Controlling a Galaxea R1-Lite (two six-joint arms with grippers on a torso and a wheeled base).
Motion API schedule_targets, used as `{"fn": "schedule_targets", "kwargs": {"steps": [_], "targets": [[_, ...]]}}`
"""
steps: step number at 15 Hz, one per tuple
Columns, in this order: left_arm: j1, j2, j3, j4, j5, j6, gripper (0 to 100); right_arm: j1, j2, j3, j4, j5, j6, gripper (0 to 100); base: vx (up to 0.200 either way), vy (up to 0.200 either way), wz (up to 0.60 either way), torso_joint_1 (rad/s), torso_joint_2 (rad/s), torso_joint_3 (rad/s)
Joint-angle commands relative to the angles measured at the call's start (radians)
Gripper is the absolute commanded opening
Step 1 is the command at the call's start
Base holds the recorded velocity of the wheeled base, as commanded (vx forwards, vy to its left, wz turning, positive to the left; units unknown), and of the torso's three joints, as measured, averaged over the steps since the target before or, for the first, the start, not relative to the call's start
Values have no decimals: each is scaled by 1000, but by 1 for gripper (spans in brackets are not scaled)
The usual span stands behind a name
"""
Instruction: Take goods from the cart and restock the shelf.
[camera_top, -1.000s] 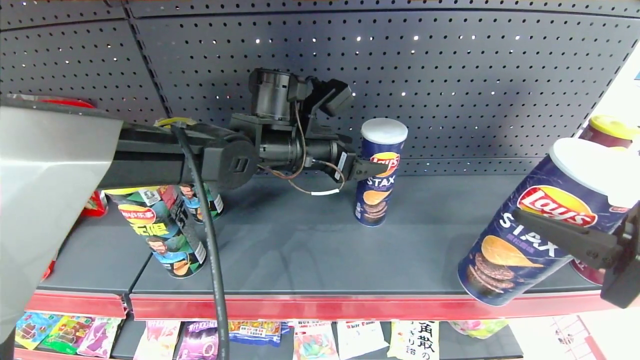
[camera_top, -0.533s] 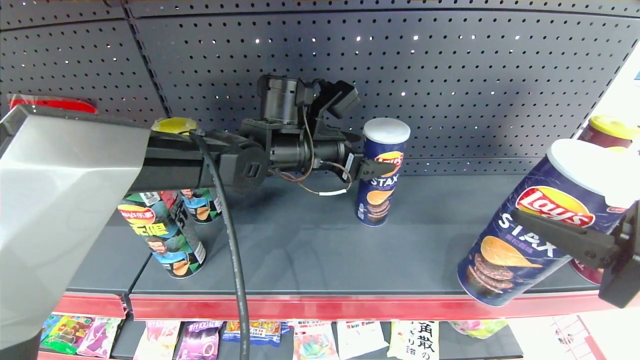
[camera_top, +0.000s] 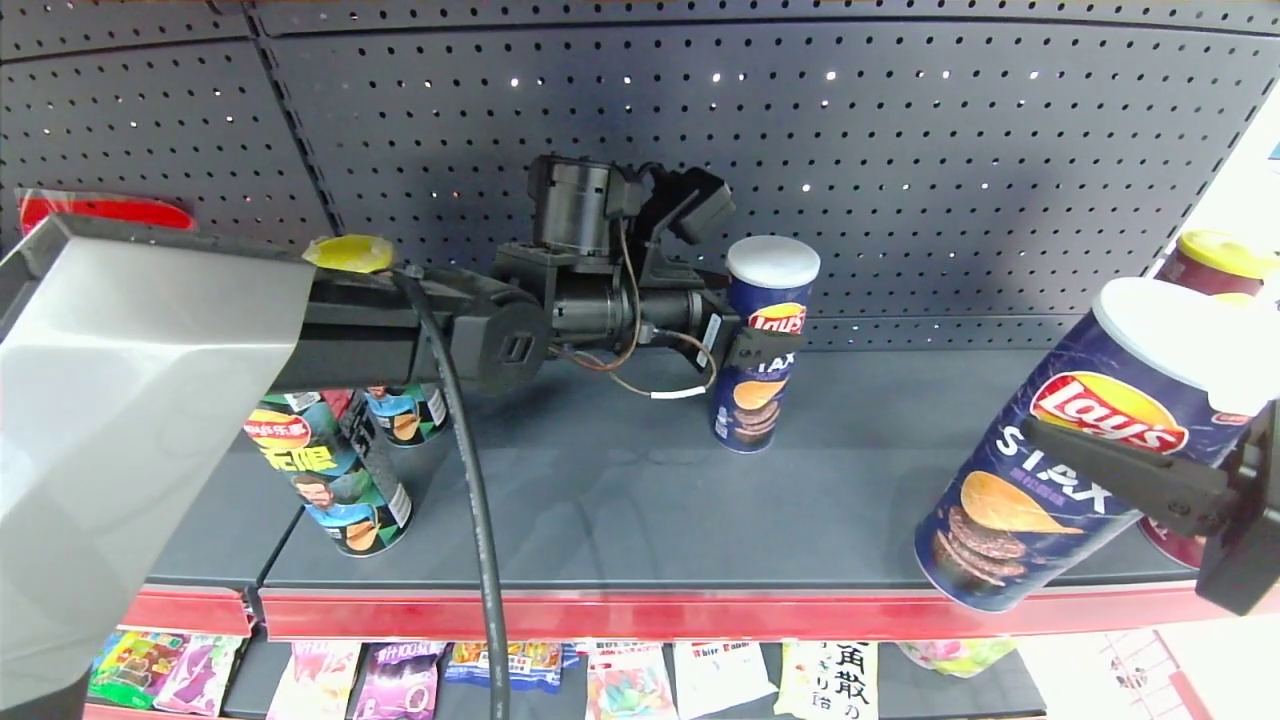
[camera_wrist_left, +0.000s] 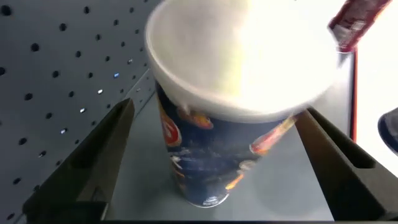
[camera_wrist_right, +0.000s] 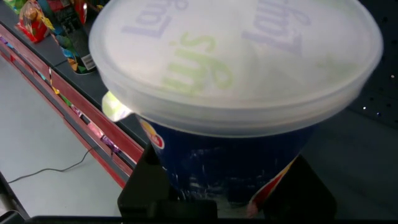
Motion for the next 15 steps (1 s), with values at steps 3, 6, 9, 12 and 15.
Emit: {"fn": "schedule_targets", "kwargs": {"steps": [3, 6, 9, 12, 15], "targets": [[-10, 14, -28, -1, 15, 0, 100, 0, 0, -1, 0, 1, 0, 0, 0, 0, 0, 0, 0, 0], [-10, 54, -105, 4, 33, -2, 100, 0, 0, -4, 0, 1, 0, 0, 0, 0, 0, 0, 0, 0], [-11, 65, -112, 4, 35, -2, 100, 0, -3, -4, 0, -1, 0, 0, 0, 0, 0, 0, 0, 0], [-11, 66, -112, 4, 36, -2, 100, 0, -3, -4, 0, -9, 0, 0, 0, 0, 0, 0, 0, 0], [-11, 74, -112, 4, 44, -3, 100, 0, -6, -3, 0, -9, 0, 0, 0, 0, 0, 0, 0, 0]]}}
